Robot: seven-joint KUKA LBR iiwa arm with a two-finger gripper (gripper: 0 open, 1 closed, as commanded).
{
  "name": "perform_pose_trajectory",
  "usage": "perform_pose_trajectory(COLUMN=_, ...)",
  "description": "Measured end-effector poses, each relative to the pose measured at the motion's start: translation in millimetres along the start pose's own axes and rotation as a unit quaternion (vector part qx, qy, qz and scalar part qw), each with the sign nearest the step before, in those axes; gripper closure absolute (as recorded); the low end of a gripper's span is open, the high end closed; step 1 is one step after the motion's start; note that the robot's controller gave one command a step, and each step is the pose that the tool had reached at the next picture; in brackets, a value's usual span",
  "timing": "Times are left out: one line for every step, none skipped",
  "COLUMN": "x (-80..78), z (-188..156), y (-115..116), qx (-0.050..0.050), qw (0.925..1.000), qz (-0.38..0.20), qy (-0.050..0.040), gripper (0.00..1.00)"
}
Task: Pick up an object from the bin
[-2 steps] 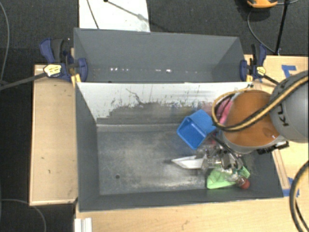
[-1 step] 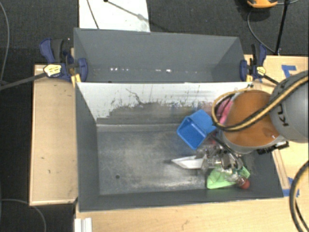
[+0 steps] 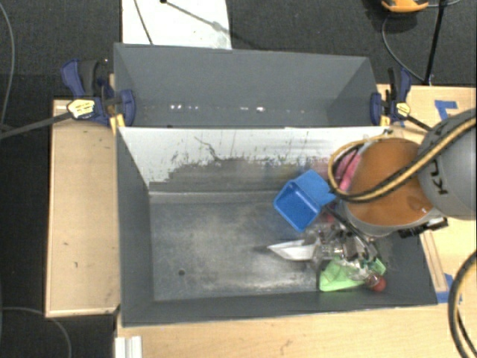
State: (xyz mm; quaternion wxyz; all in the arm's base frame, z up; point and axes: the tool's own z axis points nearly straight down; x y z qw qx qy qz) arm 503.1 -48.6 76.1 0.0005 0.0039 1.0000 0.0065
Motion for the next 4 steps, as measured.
perform_pose_trajectory(x=1.6, z=-20, y=-2, qx=0.004, qw=1.0, qz=0.001, qy=0.0031, gripper=1.0)
perform_pose_trajectory(x=0.0, z=-37, y=-3, qx=0.006, qw=1.0, qz=0.001, qy=0.0001, gripper=1.0)
perform_pose_trajectory(x=-0.8, z=-46, y=-2, qx=0.006, qw=1.0, qz=0.002, qy=-0.0023, gripper=1.0)
perform_pose_trajectory(x=-0.7, z=-51, y=-2, qx=0.006, qw=1.0, qz=0.003, qy=-0.0023, gripper=1.0)
